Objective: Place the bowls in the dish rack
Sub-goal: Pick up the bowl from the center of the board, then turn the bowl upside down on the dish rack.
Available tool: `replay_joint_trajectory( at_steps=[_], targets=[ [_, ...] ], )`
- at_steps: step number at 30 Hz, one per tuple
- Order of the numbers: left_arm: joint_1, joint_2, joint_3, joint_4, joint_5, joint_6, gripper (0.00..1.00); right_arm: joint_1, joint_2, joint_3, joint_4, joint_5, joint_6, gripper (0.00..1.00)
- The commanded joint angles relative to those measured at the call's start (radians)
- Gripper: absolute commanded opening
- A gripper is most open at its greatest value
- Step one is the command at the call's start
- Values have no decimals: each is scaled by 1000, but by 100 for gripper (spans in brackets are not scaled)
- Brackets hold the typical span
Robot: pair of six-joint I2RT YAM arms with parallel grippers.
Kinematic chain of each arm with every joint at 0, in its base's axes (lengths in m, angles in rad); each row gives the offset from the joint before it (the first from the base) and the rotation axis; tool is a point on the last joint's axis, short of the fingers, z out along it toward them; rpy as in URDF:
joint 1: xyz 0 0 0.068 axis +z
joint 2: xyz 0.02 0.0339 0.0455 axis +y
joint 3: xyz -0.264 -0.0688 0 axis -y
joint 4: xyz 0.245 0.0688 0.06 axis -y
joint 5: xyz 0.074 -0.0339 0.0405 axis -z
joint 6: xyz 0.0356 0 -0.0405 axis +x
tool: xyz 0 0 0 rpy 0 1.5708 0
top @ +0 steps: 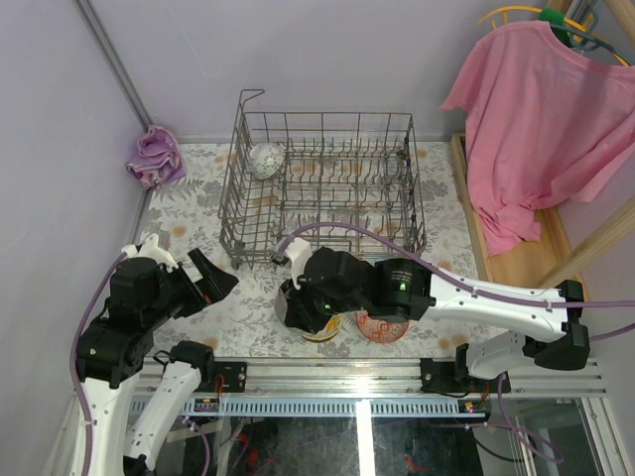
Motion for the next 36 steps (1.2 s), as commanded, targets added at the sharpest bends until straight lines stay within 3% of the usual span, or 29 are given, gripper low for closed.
replay_joint_trajectory(
  at_steps=[1,9,16,22,30,32,36],
  targets=[
    [-5,-8,32,6,67,11,100,0,-57,84,75,-25,-4,0],
    [-5,-14,49,-9,73,7,100,-83,-36,285,31,7,-58,0],
    [-4,-37,52,-21,73,-1,100,-312,47,440,77,-164,-55,0],
    [-5,-45,55,-26,73,-2,100,-497,220,612,135,-292,-14,0],
    [-5,-60,51,-26,65,-9,100,-676,400,568,482,-431,224,0],
    [-5,-62,51,-26,64,-14,100,-695,441,546,611,-443,301,0],
    [-5,-72,54,-26,64,-20,100,-700,576,629,684,-435,350,0]
  ],
)
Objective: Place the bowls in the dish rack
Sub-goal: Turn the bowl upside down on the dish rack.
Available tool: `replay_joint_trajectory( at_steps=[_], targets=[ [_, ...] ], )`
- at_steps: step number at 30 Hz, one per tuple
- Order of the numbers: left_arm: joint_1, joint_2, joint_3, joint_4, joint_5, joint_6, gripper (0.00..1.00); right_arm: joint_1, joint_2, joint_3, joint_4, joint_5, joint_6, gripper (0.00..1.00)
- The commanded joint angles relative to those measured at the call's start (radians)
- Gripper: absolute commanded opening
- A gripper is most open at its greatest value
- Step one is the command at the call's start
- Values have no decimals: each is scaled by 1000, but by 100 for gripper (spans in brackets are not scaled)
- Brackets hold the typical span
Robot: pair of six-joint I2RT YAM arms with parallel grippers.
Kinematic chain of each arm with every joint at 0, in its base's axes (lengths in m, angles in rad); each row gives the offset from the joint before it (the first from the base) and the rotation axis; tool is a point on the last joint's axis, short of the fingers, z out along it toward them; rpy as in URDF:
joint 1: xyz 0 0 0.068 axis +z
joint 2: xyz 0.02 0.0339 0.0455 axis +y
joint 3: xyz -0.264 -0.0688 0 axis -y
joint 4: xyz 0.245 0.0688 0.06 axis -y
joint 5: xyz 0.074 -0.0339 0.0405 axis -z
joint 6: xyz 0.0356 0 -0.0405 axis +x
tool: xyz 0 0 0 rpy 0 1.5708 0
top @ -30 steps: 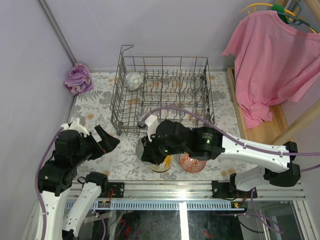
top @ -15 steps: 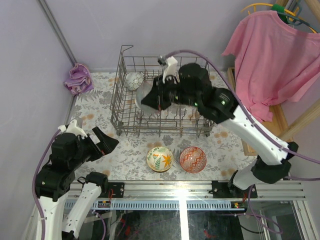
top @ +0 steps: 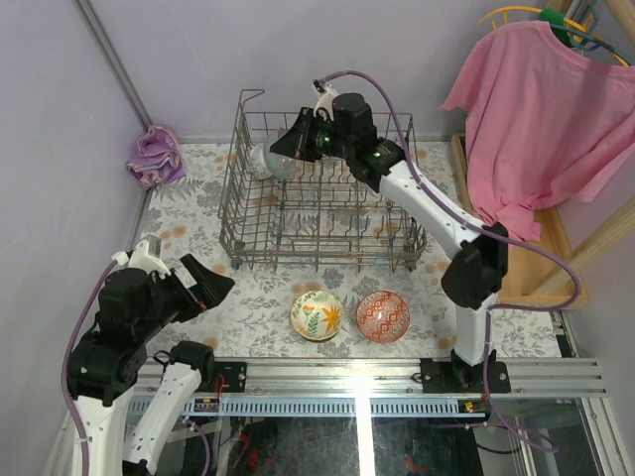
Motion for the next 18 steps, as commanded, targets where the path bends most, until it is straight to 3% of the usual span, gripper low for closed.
replay_joint_trajectory(
  at_steps=[1,18],
  targets=[
    [-5,-19,25,-14,64,-9,100,3,96,114,288,-64,130,0],
    [-5,-23,19,-15,62,10,100,2,401,186,578,-39,321,0]
  ],
)
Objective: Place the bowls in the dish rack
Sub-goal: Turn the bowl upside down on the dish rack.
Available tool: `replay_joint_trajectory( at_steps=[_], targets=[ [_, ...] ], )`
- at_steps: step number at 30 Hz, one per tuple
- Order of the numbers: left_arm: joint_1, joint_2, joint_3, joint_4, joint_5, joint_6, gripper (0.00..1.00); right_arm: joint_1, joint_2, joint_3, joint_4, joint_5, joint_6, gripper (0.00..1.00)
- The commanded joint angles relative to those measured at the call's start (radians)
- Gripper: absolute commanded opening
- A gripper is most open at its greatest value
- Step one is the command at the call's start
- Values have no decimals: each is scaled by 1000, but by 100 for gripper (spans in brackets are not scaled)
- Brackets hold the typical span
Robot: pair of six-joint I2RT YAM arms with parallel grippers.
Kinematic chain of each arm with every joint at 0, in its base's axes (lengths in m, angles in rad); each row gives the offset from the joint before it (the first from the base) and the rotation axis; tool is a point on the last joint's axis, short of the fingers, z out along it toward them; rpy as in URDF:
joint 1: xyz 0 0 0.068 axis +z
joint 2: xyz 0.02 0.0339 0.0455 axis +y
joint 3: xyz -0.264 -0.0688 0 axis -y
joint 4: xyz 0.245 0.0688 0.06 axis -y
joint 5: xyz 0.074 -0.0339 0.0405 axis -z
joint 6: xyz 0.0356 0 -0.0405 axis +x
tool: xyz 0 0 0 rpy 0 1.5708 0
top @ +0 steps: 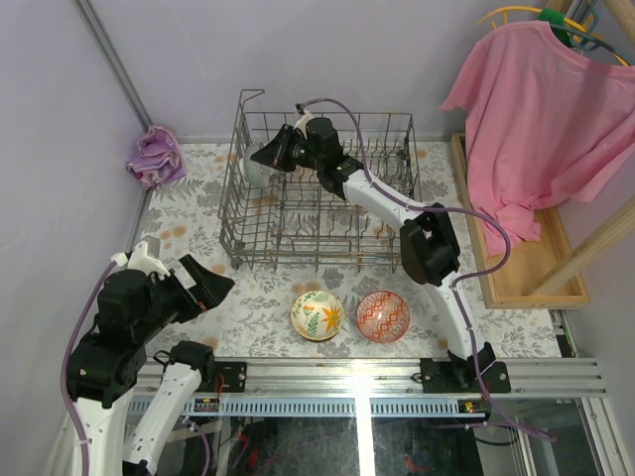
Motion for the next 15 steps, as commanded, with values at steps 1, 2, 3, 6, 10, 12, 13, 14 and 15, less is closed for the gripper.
replay_joint_trajectory(
  at_steps=[1,2,3,6,10,12,13,14,15],
  targets=[
    [-4,-10,18,-15,60,17,100,5,9,72,235,-14,89,0],
    [-6,-11,19,-15,58,17,100,5,16,70,242,-12,97,0],
    [-6,-11,17,-15,58,18,100,6,23,67,253,-12,107,0],
    [-5,-11,12,-15,56,19,100,4,31,36,302,-8,140,0],
    [-5,-11,7,-15,53,19,100,5,31,-33,372,3,181,0],
    [-4,-11,5,-15,52,19,100,5,35,-67,405,9,199,0],
    [-5,-11,5,-15,50,19,100,5,40,-71,415,8,207,0],
    [-5,-10,4,-15,50,19,100,5,48,-73,421,7,215,0],
    [-5,-11,3,-15,50,19,100,5,53,-76,425,5,221,0]
  ],
)
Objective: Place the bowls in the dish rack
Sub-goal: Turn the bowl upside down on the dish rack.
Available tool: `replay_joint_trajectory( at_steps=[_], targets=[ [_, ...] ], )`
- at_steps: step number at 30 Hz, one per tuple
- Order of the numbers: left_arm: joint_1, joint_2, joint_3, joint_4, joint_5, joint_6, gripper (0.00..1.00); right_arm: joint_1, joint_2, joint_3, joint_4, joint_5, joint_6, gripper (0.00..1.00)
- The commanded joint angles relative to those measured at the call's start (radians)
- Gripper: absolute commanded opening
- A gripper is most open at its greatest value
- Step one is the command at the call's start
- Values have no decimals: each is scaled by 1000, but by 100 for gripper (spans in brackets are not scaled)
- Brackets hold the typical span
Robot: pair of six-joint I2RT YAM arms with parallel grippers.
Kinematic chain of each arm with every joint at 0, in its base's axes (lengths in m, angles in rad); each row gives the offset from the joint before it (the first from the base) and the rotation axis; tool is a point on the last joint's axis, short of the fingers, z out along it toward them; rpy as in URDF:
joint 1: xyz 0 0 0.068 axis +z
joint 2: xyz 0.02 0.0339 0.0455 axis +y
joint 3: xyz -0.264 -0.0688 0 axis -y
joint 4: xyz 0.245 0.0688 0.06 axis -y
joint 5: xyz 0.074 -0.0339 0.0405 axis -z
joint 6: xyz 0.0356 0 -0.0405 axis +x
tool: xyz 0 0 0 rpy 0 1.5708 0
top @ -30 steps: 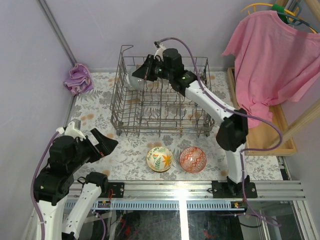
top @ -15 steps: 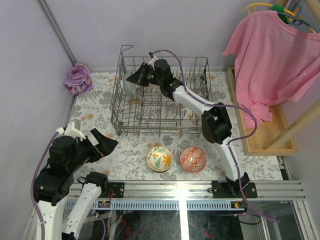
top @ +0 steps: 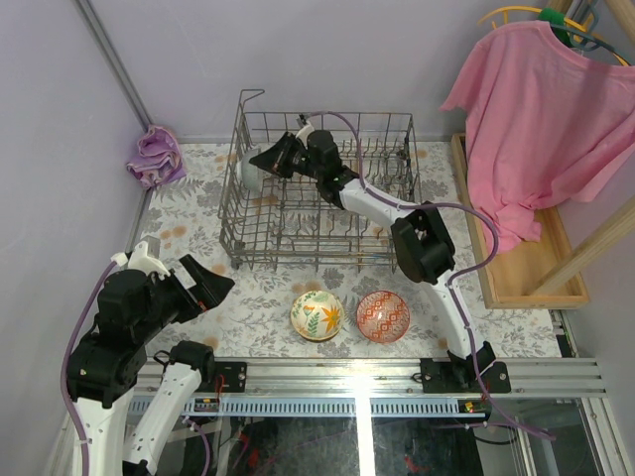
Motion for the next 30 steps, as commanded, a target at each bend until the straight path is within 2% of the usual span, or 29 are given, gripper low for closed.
replay_joint_trajectory(
  at_steps=[1,10,30],
  targets=[
    [-5,-12,2,-15,49,18,99,5,-10,-11,180,3,65,0],
    [-5,-6,-6,-10,47,22,100,3,14,-54,221,5,95,0],
    [-5,20,0,-1,42,32,100,-41,58,-203,453,-11,257,0]
  ],
)
